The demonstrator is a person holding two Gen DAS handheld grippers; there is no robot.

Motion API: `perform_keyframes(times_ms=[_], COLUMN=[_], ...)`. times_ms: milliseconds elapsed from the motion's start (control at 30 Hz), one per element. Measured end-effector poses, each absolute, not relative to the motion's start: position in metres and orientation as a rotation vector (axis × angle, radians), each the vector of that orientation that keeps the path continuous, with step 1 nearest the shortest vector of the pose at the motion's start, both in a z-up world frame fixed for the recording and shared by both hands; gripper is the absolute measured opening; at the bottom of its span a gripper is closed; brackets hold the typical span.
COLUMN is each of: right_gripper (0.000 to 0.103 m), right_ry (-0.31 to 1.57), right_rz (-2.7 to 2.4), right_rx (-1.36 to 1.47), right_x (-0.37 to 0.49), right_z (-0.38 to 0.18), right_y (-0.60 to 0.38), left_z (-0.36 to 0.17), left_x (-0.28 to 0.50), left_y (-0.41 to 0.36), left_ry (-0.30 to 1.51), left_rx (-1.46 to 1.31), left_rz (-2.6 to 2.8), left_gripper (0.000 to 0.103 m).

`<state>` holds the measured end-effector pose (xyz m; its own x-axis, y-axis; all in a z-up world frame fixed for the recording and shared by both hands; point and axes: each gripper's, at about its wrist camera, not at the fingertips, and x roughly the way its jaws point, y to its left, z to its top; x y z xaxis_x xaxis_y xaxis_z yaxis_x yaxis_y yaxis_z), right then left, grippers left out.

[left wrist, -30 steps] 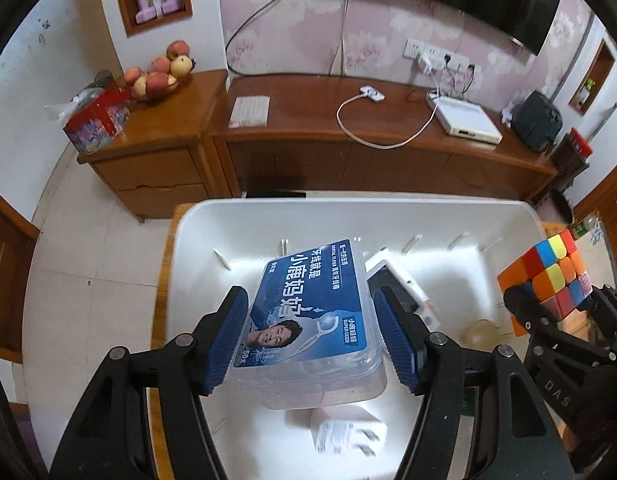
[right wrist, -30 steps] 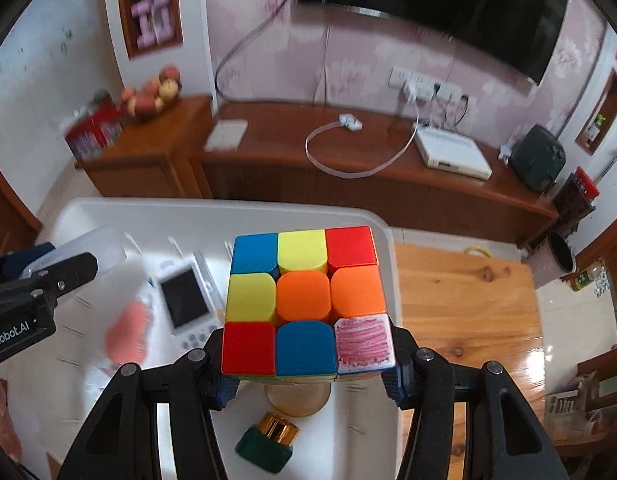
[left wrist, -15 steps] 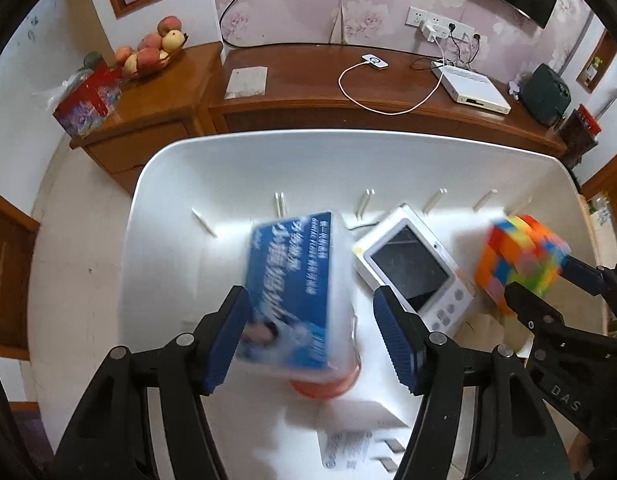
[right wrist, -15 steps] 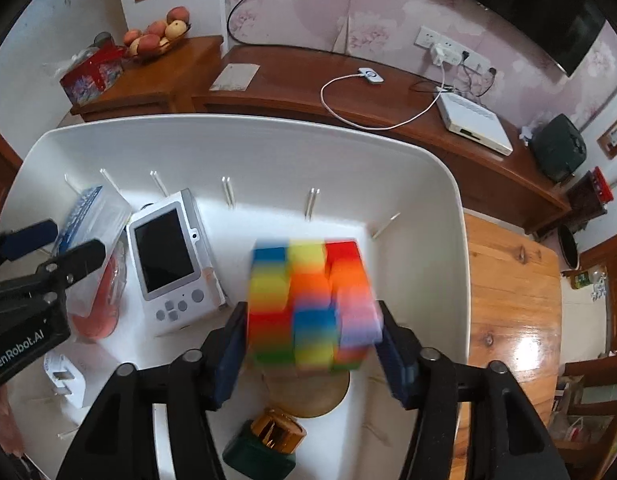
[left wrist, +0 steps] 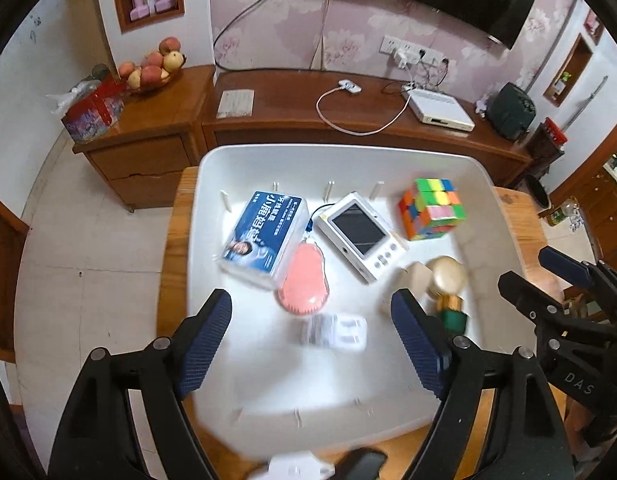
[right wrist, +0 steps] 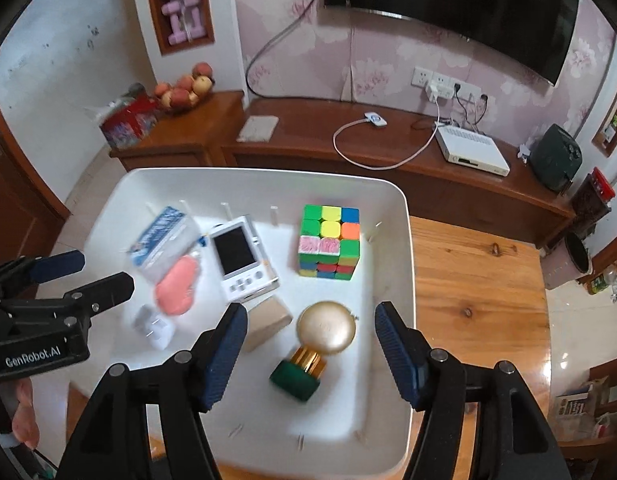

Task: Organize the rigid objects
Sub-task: 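Open both tools to release the cube and floss box into the bin, then move both tools toward the black plug charger and clear plastic box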

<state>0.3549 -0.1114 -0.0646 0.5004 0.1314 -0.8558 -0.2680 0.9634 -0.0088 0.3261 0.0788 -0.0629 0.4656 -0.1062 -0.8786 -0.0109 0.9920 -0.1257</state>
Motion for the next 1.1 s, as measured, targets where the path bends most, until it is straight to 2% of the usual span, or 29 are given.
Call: perform_keyframes(times_ms=[267, 467, 600, 733, 867, 1100], right_gripper=[0.067, 0.067, 0.067, 0.067, 0.067, 0.067], right_ry=[0.919, 0.828, 0.778, 0.773, 0.793, 0.882], right_rz=[0.296, 0.354, 0.408, 0.454, 0.478, 0.459], right_rx=[-0.180, -0.232, -0.255, -0.258, -0.235, -0.181], right_x=[0.281, 0.215, 0.170, 0.141, 0.126, 0.128], right_z=[-0.024, 0.000, 0.008, 0.003, -0.010, -0.042], right_y=[-0.110, -0.099, -0.092, -0.090, -0.093, -0.096], left_z=[-0.022, -0.006, -0.009, -0.023, -0.048, -0.104], left_x=[0.258, 0.193, 0.154, 0.117, 0.090, 0.073], left_y=[0.080, 0.091, 0.101, 0.105, 0.106, 0.087], left_ry=[1.020, 0.955, 0.935, 0.907, 0.908, 0.966], left_rx=[-0.099, -0.133, -0.140, -0.132, -0.161, -0.118], left_rz=[-0.104, -0.145, -0.136, -0.110, -0.105, -0.080], left_gripper=[0.085, 0.094, 0.094, 0.095, 0.100, 0.100])
